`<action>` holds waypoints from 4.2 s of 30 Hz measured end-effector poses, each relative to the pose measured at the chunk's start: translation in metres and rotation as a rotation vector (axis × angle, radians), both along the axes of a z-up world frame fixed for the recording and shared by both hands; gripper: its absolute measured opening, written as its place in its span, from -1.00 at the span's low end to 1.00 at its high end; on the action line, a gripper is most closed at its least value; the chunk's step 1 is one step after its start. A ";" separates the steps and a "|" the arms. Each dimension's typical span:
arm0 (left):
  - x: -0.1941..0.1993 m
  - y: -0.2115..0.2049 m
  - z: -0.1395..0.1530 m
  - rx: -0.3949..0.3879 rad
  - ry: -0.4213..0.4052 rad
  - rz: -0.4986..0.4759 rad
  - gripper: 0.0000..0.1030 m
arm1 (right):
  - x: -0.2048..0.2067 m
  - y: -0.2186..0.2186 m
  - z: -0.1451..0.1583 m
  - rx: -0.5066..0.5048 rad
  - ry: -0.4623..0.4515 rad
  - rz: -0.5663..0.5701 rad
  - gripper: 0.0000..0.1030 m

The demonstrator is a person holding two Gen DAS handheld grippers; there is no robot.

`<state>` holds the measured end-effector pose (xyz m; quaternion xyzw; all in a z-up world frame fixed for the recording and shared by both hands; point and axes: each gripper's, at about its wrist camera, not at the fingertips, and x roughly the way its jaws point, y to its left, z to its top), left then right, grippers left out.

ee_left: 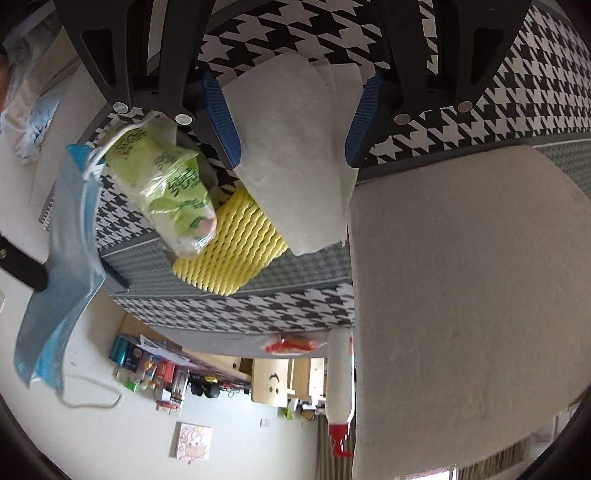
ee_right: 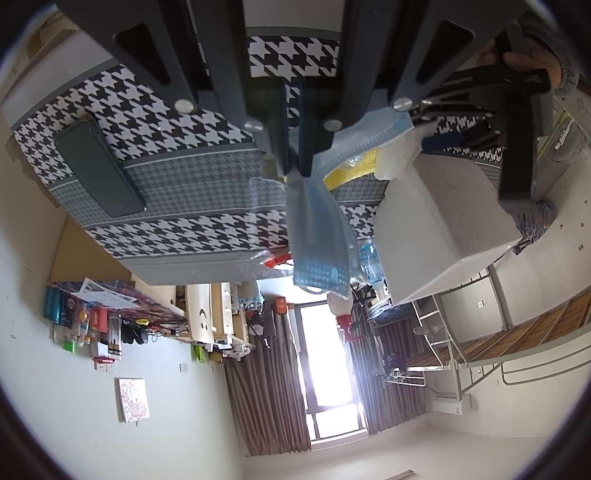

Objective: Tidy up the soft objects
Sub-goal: 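Lift the white tissue with the left tool while the right tool lifts the blue mask, then carry the tissue with the left tool while the right tool carries the mask to the foam box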

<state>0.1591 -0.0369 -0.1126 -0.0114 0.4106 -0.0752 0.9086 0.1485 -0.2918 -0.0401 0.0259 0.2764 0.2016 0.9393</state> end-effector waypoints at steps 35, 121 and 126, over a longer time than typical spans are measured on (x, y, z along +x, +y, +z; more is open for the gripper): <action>-0.042 0.005 0.050 -0.001 -0.168 -0.067 -0.90 | -0.004 0.008 0.027 0.025 -0.068 0.034 -0.87; -0.048 0.069 0.166 0.017 -0.505 0.105 -0.90 | 0.028 0.073 0.110 0.052 -0.219 0.157 -0.87; -0.045 0.075 0.165 0.029 -0.504 0.124 -0.90 | 0.033 0.079 0.110 0.058 -0.214 0.179 -0.87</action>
